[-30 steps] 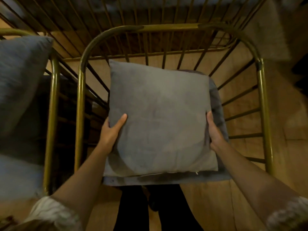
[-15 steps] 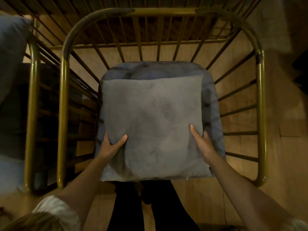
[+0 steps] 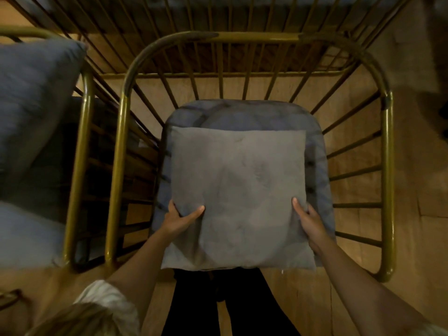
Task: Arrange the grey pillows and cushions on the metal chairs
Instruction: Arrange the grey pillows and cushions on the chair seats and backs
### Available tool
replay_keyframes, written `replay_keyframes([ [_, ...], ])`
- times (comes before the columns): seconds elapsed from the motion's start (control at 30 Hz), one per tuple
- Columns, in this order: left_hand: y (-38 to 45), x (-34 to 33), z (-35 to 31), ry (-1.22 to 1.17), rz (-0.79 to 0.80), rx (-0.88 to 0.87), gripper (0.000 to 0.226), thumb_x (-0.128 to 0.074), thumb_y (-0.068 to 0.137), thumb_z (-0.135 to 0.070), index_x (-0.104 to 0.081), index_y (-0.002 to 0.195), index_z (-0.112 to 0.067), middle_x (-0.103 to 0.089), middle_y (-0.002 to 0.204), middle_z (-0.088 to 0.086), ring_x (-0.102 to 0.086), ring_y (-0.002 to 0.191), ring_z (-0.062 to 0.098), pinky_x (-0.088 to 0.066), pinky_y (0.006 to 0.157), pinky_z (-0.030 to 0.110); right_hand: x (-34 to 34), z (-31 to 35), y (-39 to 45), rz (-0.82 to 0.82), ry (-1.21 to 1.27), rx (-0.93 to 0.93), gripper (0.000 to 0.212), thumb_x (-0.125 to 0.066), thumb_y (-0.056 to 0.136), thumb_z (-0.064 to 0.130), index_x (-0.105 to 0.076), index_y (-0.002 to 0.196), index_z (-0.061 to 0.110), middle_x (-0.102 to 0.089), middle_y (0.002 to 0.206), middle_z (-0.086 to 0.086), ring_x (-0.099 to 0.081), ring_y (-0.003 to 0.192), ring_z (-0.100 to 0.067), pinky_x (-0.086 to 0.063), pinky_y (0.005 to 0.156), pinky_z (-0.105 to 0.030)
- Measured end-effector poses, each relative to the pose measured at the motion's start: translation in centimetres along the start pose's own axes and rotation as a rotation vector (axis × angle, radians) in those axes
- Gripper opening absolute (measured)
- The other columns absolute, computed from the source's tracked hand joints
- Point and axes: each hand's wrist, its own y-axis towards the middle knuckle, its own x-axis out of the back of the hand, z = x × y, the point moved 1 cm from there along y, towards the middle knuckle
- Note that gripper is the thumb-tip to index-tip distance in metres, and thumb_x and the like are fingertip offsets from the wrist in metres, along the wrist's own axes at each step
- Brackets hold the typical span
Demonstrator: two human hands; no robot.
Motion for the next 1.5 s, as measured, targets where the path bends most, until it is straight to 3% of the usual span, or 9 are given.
replay_keyframes([
  [0.1, 2.4, 1.3, 2.8, -0.017, 0.049, 0.019, 0.137, -0.087, 0.040, -0.070, -0.026, 0.152, -0.022, -0.045, 0.148, 0.000, -0.046, 0.135, 0.028, -0.043, 0.109, 0.050, -0.3, 1.4, -0.6, 0.013, 0.011, 0.036, 0.118, -0.078, 0.039, 0.083, -0.055, 0.141, 0.028, -0.065, 0.136, -0.001, -0.063, 0.120, -0.028, -0.050, 0.105, -0.051],
  [0.23, -1.4, 2.8, 0.9, -0.153, 0.034, -0.084, 0.093, -0.082, 0.073, -0.047, -0.037, 0.145, -0.010, -0.051, 0.141, 0.002, -0.050, 0.131, 0.025, -0.042, 0.110, 0.044, -2.1, 4.3, -2.6, -0.036, -0.093, 0.169, 0.078, -0.068, 0.083, 0.058, -0.043, 0.151, 0.027, -0.048, 0.153, -0.006, -0.049, 0.137, -0.031, -0.044, 0.111, -0.052],
  [0.4, -4.3, 8.1, -0.4, -0.303, -0.265, -0.233, 0.051, -0.060, 0.096, -0.018, -0.043, 0.142, -0.007, -0.060, 0.128, 0.020, -0.063, 0.113, 0.035, -0.051, 0.100, 0.044, -8.9, 9.3, -5.6, -0.132, -0.442, 0.436, 0.055, -0.063, 0.096, 0.024, -0.047, 0.146, 0.007, -0.048, 0.151, -0.019, -0.044, 0.139, -0.036, -0.034, 0.115, -0.042],
  [0.5, -6.5, 13.8, -2.0, -0.395, -0.485, -0.382, 0.029, -0.057, 0.097, -0.011, -0.057, 0.126, -0.005, -0.068, 0.107, 0.014, -0.069, 0.084, 0.021, -0.057, 0.076, 0.025, -14.9, 12.7, -7.9, -0.033, -0.498, 0.510, 0.054, -0.064, 0.095, 0.020, -0.049, 0.145, 0.008, -0.049, 0.151, -0.014, -0.045, 0.139, -0.031, -0.034, 0.114, -0.037],
  [0.6, -8.0, 21.0, -2.9, -0.493, -0.691, -0.478, 0.019, -0.056, 0.096, -0.007, -0.063, 0.114, -0.006, -0.070, 0.093, 0.011, -0.068, 0.074, 0.008, -0.056, 0.075, 0.031, -21.8, 15.7, -10.1, 0.060, -0.539, 0.564, 0.053, -0.065, 0.095, 0.020, -0.049, 0.144, 0.006, -0.051, 0.149, -0.015, -0.047, 0.138, -0.030, -0.036, 0.113, -0.038],
  [0.83, -8.4, 37.9, 0.2, -0.517, -0.913, -0.398, 0.023, -0.054, 0.099, -0.014, -0.060, 0.118, -0.003, -0.068, 0.103, 0.016, -0.068, 0.083, 0.019, -0.057, 0.077, 0.033, -41.0, 20.6, -16.4, 0.330, -0.570, 0.570, 0.059, -0.065, 0.095, 0.023, -0.043, 0.146, 0.006, -0.052, 0.146, -0.017, -0.051, 0.134, -0.030, -0.040, 0.110, -0.038],
  [1.03, -4.1, 48.2, 1.9, -0.397, -0.886, -0.331, 0.027, -0.057, 0.097, -0.018, -0.058, 0.122, -0.006, -0.064, 0.119, 0.015, -0.061, 0.102, 0.022, -0.052, 0.088, 0.037, -55.6, 21.3, -21.0, 0.460, -0.476, 0.418, 0.092, -0.068, 0.085, 0.054, -0.022, 0.155, 0.017, -0.050, 0.147, -0.004, -0.054, 0.128, -0.027, -0.046, 0.106, -0.049],
  [1.3, 3.9, 57.9, -1.4, -0.125, -0.709, -0.298, 0.047, -0.061, 0.095, -0.022, -0.049, 0.137, -0.004, -0.055, 0.138, 0.015, -0.052, 0.128, 0.030, -0.042, 0.107, 0.040, -64.7, 20.6, -21.0, 0.127, -0.375, 0.319, 0.164, -0.071, 0.028, 0.092, 0.011, 0.156, 0.031, -0.032, 0.160, -0.013, -0.040, 0.142, -0.036, -0.037, 0.115, -0.052],
  [1.5, 9.1, 62.0, -3.7, -0.061, -0.648, -0.198, 0.057, -0.059, 0.095, -0.035, -0.046, 0.142, -0.006, -0.054, 0.140, 0.016, -0.052, 0.128, 0.033, -0.043, 0.106, 0.044, -64.0, 19.3, -19.0, 0.115, -0.407, 0.393, 0.144, -0.087, 0.057, 0.060, 0.010, 0.159, 0.028, -0.034, 0.160, -0.012, -0.043, 0.140, -0.034, -0.035, 0.114, -0.046],
])
